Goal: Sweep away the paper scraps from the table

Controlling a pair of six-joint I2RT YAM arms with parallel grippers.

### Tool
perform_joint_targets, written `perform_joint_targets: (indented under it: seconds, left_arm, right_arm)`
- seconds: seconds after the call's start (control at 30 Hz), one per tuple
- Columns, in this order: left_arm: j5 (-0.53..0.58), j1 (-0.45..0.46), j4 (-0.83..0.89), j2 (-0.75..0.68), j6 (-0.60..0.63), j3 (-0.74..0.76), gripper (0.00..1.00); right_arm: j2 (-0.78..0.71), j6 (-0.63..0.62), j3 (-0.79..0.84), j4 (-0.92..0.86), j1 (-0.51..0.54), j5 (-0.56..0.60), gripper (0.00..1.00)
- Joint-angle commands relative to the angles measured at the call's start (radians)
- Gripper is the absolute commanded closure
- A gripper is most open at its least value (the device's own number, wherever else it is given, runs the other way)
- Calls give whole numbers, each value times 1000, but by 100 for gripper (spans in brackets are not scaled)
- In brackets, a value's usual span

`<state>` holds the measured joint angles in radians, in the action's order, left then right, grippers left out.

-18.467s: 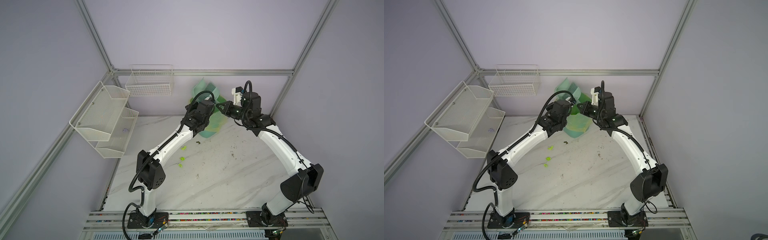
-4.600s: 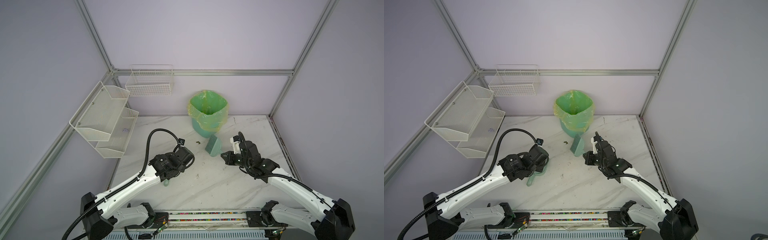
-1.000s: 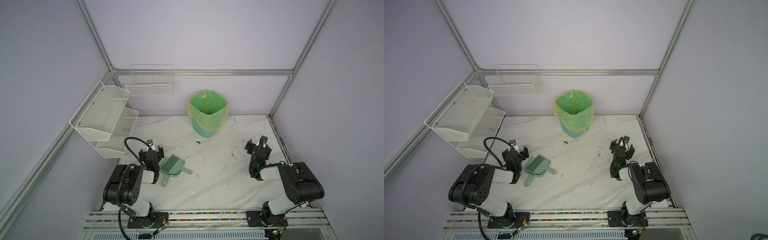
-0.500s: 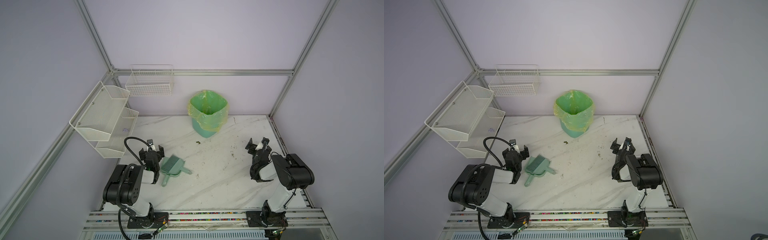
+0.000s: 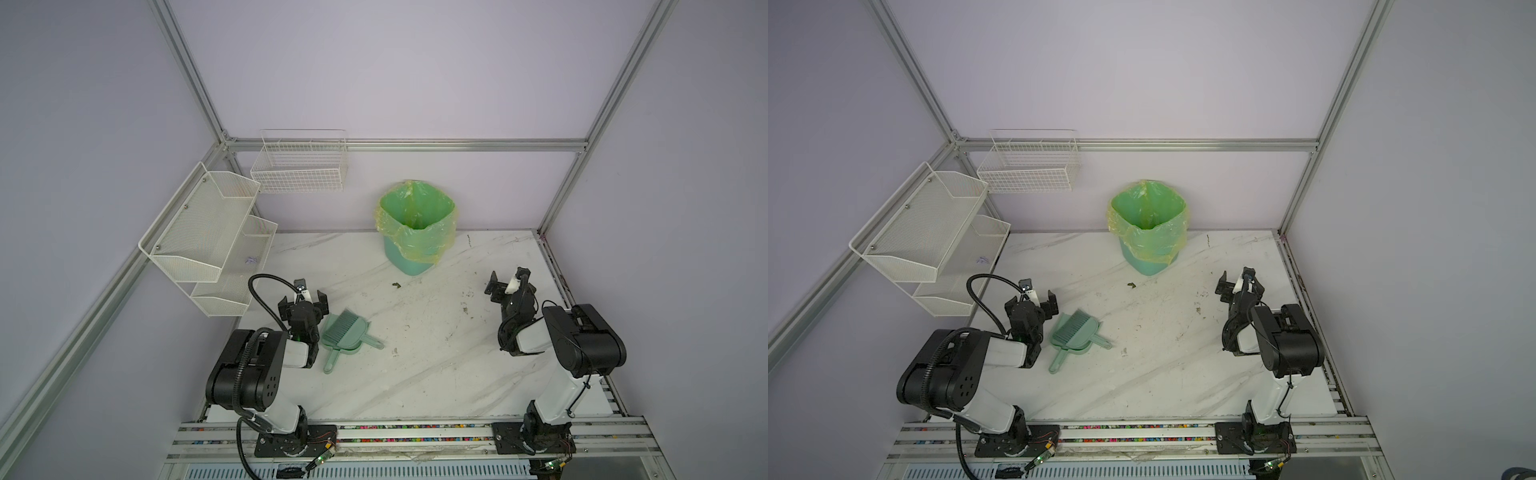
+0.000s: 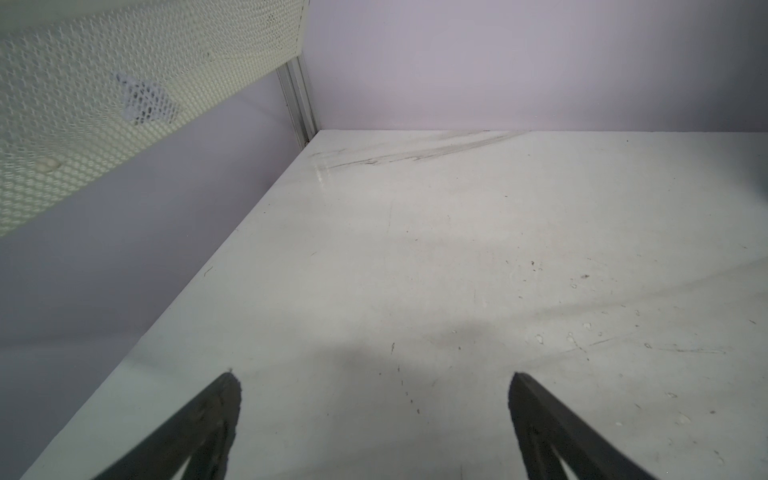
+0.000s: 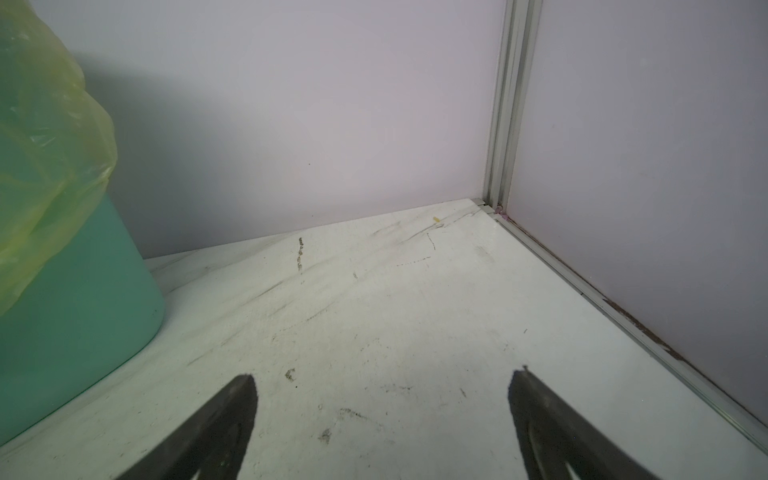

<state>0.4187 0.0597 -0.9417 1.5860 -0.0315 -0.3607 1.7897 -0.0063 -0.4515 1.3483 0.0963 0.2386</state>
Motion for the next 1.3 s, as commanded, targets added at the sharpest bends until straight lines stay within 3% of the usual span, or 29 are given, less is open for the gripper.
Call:
perform_joint_targets:
  seconds: [0.0,1.27]
  left_arm:
    - [-3,-3,-60,-2,8,-3,0]
    - [-3,-3,-61,-1,8,-3,1]
  right_arm:
    - [-11,-22,-6,6,0,0,3]
    - [-3,-27,-17,-7,5,1,3]
